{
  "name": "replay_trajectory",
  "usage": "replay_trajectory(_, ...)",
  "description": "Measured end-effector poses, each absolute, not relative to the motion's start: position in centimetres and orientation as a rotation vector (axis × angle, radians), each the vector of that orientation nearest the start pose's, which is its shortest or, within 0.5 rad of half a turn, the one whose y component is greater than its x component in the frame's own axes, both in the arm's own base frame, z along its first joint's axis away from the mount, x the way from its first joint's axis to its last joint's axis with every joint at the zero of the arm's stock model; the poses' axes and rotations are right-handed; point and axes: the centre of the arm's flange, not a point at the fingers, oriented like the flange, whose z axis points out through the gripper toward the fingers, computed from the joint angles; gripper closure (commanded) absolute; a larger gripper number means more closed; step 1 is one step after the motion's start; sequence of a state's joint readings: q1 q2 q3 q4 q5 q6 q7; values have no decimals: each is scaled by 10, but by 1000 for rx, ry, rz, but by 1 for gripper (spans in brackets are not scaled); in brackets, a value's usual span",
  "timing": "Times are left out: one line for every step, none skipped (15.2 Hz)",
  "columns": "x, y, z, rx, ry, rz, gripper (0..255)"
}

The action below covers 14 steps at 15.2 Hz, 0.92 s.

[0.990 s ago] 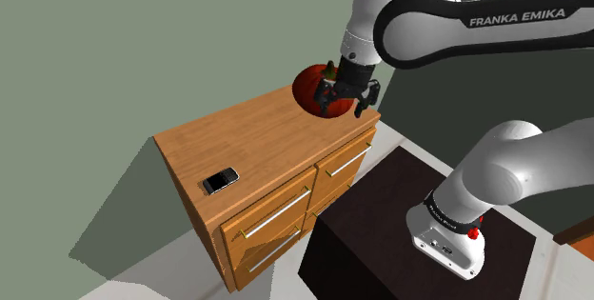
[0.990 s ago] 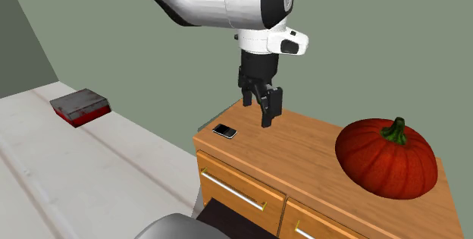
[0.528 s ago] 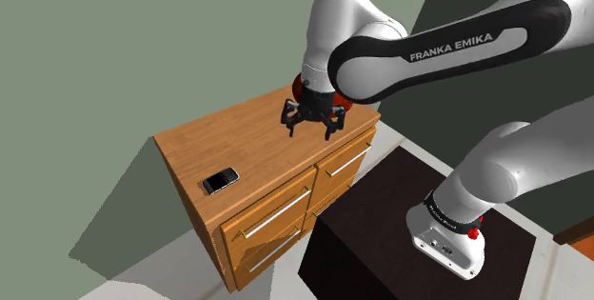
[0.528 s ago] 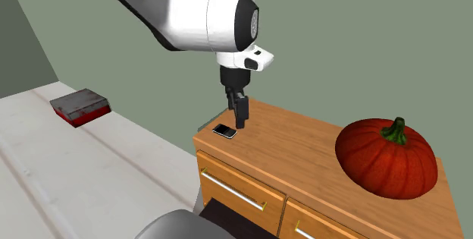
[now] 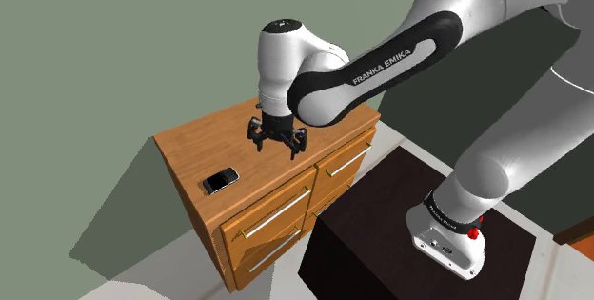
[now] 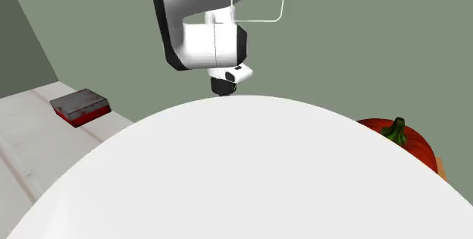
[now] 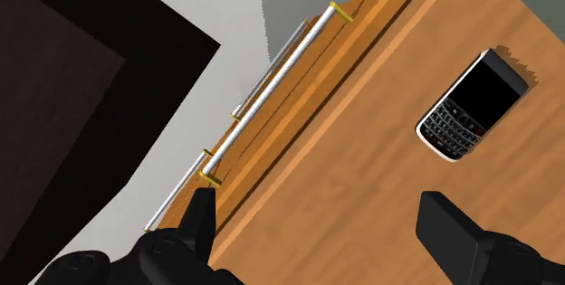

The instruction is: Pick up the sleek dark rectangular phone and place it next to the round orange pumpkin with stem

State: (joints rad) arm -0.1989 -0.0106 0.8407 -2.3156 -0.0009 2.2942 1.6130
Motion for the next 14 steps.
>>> replay_trajectory(411, 310, 335, -2777, 1510, -1, 0)
replay_trajectory(418, 319, 327, -2758, 1545, 3, 0)
replay_trajectory(425, 330, 318, -2739, 1582, 5, 0)
replay_trajectory(433, 337, 310, -2719, 1620, 6, 0)
replay_trajectory(439, 345, 303, -2700, 1656, 8, 0)
replay_trajectory(448, 351, 296, -2680, 1694, 9, 0)
replay_trajectory(457, 359, 288, -2660, 1729, 10, 0)
replay_trajectory(466, 368, 280, -2639, 1765, 12, 0)
replay_trajectory(474, 374, 271, -2618, 1801, 13, 0)
replay_trajectory(480, 378, 265, -2596, 1836, 16, 0)
replay_trajectory(489, 385, 256, -2574, 1870, 18, 0)
replay_trajectory(500, 391, 247, -2552, 1906, 19, 0)
replay_trajectory(507, 397, 237, -2529, 1940, 21, 0)
replay_trajectory(517, 401, 229, -2506, 1974, 23, 0)
